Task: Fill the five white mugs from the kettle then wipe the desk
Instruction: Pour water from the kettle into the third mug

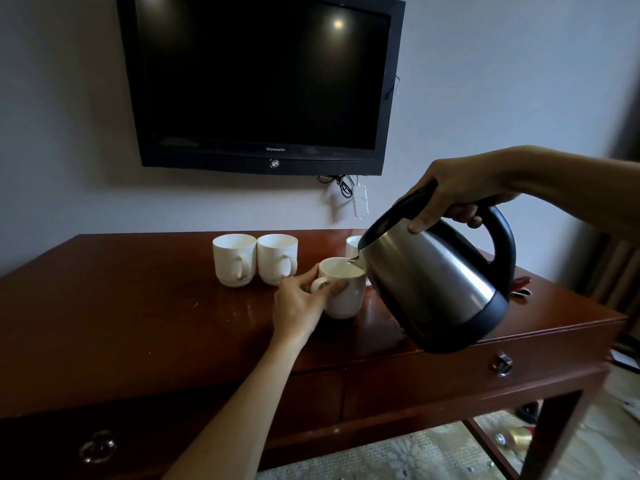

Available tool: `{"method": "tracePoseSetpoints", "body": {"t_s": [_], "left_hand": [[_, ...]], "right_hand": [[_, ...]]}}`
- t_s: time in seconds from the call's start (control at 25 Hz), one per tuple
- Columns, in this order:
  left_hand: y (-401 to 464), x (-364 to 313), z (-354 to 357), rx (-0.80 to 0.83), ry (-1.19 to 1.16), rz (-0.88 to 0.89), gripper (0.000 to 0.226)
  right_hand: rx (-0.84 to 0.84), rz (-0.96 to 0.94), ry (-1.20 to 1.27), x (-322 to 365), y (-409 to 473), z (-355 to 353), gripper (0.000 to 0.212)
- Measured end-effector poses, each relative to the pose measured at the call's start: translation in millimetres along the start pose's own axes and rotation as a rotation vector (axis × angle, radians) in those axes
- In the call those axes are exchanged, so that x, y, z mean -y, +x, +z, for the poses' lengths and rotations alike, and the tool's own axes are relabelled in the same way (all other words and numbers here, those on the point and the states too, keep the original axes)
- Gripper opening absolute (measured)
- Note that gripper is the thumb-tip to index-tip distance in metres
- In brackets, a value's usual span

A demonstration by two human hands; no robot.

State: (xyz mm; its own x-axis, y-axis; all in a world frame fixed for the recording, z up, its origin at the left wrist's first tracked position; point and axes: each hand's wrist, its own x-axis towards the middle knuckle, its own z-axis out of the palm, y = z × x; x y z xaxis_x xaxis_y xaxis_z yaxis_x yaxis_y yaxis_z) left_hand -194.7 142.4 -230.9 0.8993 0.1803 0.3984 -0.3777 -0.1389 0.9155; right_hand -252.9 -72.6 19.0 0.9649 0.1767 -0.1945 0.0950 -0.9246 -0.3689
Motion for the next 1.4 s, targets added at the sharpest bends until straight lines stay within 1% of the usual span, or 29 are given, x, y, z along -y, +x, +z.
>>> {"method": "tracePoseSetpoints", "body": {"t_s": [0.2,0.44,0.68,0.76,0.88,1.08,1.24,1.4], "left_hand": [[0.3,-1.0,0.1,0.000,-0.005,0.000,0.098],[-1.7,-1.7,-0.8,0.005,-0.004,0.000,0.105],[0.4,0.8,-0.4,0.005,0.018,0.009,0.097],[1.1,2.0,-0.1,0.003,0.018,0.015,0.094],[1.2,2.4,0.3,-0.007,0.019,0.003,0.081],[0.3,-0.4,0.8,-0.004,0.031,0.004,0.090],[2.1,1.0,-0.3,-0.008,0.036,0.008,0.076],[1.9,1.4,1.5,-0.021,0.030,0.019,0.092]], "right_hand": [[-0.001,-0.008,0.003,0.1,1.2,-1.1,0.041],[0.000,-0.010,-0.007,-0.8,0.8,-0.5,0.038],[0.003,0.006,-0.002,5.1,-1.7,0.9,0.022],[0.000,0.012,0.007,5.0,-1.8,1.2,0.022],[0.001,0.000,-0.002,4.6,-0.8,0.1,0.026],[-0.004,0.004,-0.005,3.1,0.2,-1.8,0.039],[0.005,-0.008,-0.021,4.2,1.0,-1.5,0.037],[0.012,-0.024,-0.037,8.1,-0.1,-2.1,0.028]]}}
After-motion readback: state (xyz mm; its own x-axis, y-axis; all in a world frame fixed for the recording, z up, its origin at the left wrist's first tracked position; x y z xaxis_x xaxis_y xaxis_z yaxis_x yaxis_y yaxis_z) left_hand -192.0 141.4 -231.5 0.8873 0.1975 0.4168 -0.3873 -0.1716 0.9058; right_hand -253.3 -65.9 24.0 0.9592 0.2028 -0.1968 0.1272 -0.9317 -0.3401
